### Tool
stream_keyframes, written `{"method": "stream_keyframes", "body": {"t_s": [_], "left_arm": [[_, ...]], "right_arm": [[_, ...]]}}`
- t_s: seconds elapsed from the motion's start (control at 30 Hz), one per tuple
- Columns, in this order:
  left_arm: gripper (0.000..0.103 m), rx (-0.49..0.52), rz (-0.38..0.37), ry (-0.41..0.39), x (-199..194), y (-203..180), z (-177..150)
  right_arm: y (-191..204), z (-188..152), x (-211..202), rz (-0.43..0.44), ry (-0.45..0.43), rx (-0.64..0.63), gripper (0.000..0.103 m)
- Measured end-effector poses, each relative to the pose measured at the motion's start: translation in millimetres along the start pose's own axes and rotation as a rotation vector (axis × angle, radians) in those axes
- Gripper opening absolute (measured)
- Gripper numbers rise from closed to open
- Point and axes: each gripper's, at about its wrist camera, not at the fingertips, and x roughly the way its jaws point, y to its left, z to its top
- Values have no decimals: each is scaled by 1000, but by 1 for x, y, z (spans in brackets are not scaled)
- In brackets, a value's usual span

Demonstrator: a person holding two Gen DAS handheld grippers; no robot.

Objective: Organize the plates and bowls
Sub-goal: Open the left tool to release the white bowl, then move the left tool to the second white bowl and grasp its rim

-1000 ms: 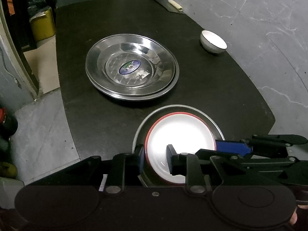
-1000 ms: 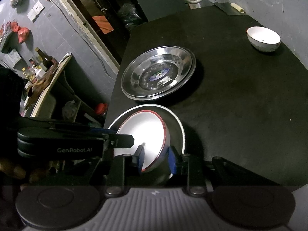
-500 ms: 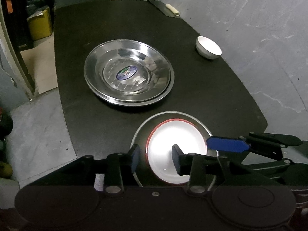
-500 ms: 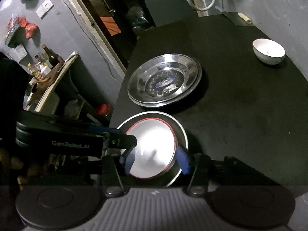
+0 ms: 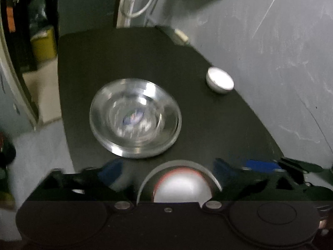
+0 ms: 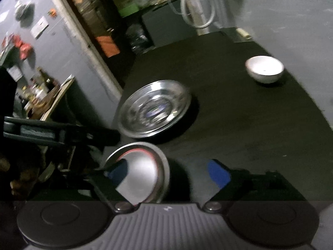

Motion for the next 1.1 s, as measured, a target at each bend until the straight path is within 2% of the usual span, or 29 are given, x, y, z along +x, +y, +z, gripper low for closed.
{"method": "stream_keyframes", "body": {"t_s": [0.2, 0.37, 0.53, 0.73, 0.83, 0.97, 1.1], "left_arm": [[102, 57, 19, 9, 35, -21, 37], [102, 89, -7, -2, 74, -40, 71], [102, 61, -9, -14, 129, -56, 116], [102, 61, -11, 0, 190, -77, 157], [102, 84, -16, 8, 211, -85, 167], [102, 133, -18, 44, 237, -93, 178], [100, 169, -19, 65, 251, -99, 180]], "right_arm": [[-42, 15, -1, -57, -35, 85, 103], [-82, 34, 10, -152, -86, 160, 103], [-122, 59, 34, -224, -94, 235, 103], [-154, 80, 56, -262, -132, 285, 103], [-168, 88, 66, -236, -162, 348, 97], [-177, 98, 82, -261, -178, 357, 86], [-185, 107, 95, -267, -195, 357, 80]]}}
